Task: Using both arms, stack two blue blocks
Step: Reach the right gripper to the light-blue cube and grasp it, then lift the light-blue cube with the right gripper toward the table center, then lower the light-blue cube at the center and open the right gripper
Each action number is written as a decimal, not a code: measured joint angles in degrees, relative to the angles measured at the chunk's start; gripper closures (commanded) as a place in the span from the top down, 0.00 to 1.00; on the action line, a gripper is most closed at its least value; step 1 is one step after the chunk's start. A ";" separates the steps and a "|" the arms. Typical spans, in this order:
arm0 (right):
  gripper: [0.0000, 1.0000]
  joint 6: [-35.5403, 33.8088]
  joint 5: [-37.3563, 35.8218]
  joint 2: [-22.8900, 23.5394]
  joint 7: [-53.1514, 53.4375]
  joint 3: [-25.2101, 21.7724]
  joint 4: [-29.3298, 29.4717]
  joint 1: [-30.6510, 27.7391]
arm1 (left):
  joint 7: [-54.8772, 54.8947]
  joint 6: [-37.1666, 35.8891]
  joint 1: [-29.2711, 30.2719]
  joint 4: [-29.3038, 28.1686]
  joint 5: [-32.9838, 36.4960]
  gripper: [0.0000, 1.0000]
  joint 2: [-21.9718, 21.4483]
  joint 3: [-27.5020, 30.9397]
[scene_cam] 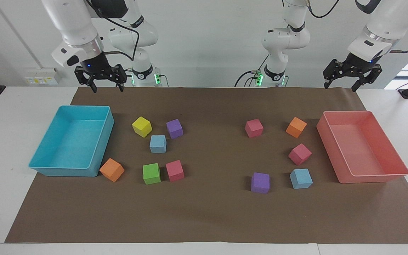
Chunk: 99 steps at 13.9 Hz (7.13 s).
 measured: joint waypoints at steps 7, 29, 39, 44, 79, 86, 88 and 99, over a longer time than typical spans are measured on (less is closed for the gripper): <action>1.00 13.25 0.34 9.07 3.15 0.16 -3.70 6.60 | 0.00 0.00 0.00 0.00 0.00 1.00 0.00 0.00; 1.00 43.28 4.67 18.29 11.47 0.14 -21.62 10.30 | 0.00 0.00 0.00 0.00 0.00 1.00 0.00 0.00; 0.00 44.72 4.67 18.29 13.49 0.04 -22.11 10.36 | 0.00 0.00 0.00 0.00 0.00 1.00 0.00 0.00; 0.00 35.11 3.83 17.43 13.33 0.12 -14.56 10.57 | 0.00 0.00 0.00 0.00 0.00 1.00 0.00 0.00; 0.00 30.93 1.98 39.89 31.29 0.48 12.28 31.37 | -2.43 1.43 0.00 0.04 0.00 1.00 0.00 -0.05; 1.00 32.84 1.98 39.89 31.18 0.39 11.41 31.40 | -3.44 1.44 0.00 0.10 -0.02 1.00 0.00 -0.32; 1.00 33.15 1.98 39.70 31.12 0.33 11.52 31.33 | -3.45 1.44 0.00 0.11 -0.02 1.00 0.00 -0.41; 1.00 31.16 10.60 31.52 22.72 0.20 9.24 25.65 | -3.45 4.30 -3.41 0.15 -0.02 1.00 0.00 3.92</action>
